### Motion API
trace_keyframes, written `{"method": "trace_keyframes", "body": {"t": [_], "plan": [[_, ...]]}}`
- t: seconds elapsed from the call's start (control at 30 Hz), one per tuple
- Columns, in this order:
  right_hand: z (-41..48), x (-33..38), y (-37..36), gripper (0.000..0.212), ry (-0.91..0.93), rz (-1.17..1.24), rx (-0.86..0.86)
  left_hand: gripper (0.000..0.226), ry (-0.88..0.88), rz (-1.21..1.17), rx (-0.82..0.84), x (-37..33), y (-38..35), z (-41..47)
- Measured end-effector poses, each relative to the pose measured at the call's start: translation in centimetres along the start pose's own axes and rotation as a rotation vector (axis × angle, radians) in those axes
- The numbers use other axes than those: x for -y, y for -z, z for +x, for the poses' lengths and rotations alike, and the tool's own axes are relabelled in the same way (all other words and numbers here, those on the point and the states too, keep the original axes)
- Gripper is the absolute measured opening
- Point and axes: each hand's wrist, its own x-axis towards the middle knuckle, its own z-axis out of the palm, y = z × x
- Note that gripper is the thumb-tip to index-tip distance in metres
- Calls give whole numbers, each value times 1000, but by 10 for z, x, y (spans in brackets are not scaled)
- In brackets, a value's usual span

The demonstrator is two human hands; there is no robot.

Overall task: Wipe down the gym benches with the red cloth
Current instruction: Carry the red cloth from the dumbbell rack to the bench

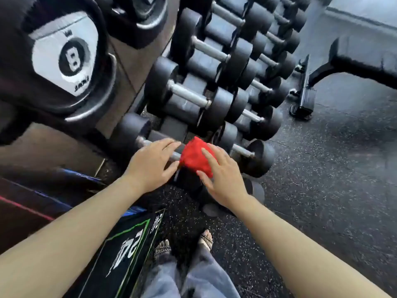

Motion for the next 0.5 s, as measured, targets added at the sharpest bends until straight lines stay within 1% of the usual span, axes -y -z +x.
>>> {"method": "trace_keyframes", "body": {"t": [0.07,0.13,0.23,0.37,0.5], "plan": [[9,1,-13,64,10,15,18,60,47,-6,15,5,-8,-1],[14,0,-24,66,13,-7,18,61,71,1,-7,7,-19,-5],[16,0,-38,72,4,-28,2,61,83,-16,-48,7,-24,-6],[18,0,-46,78,-20,-53,-10,59,94,-40,-26,7,-26,-8],[18,2,-51,73,-50,-24,-32,55,113,-91,-9,8,-27,-6]]}}
